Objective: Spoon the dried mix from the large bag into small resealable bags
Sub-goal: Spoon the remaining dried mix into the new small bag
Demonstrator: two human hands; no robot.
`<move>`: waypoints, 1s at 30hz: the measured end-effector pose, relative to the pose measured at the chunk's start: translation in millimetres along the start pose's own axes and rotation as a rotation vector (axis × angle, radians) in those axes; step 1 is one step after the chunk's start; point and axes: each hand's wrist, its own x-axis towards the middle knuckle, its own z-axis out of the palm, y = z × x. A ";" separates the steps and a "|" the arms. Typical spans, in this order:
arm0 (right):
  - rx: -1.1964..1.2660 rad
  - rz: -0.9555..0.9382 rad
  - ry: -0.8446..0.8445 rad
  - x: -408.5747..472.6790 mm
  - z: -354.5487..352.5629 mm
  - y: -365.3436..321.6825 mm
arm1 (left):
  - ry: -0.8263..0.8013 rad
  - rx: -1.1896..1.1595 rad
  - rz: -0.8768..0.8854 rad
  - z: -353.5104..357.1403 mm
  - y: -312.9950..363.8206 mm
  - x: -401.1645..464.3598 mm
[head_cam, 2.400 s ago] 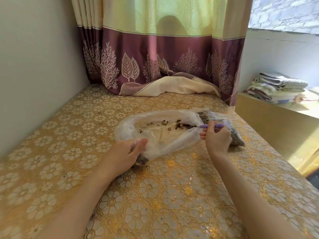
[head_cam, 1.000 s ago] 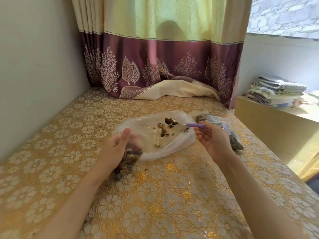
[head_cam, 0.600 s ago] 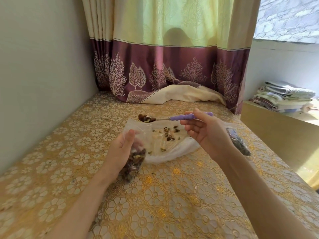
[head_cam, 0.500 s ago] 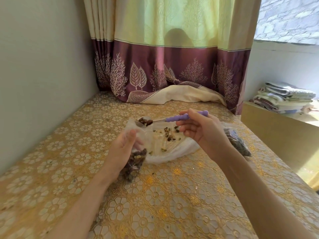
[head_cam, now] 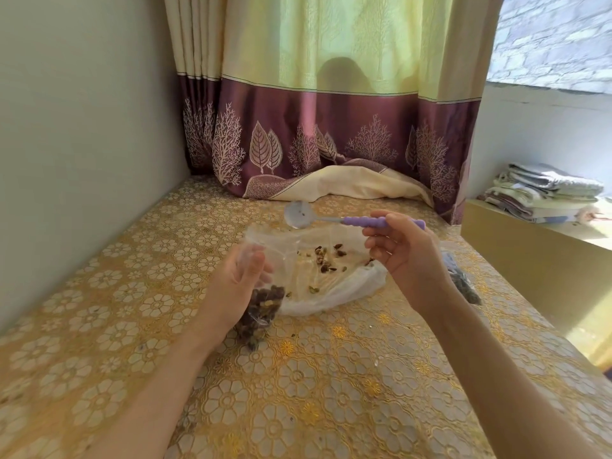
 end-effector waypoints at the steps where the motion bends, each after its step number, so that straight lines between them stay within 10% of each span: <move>1: -0.044 -0.006 0.054 0.8 -4.5 2.7 | -0.001 0.005 0.003 0.4 -0.3 -0.4; 11: -0.536 0.011 0.336 4.4 -39.3 36.3 | 0.055 0.073 0.027 5.6 1.9 -4.4; 30: -0.311 0.189 0.547 60.8 -24.4 71.4 | -0.032 0.213 -0.026 10.5 -16.6 -4.5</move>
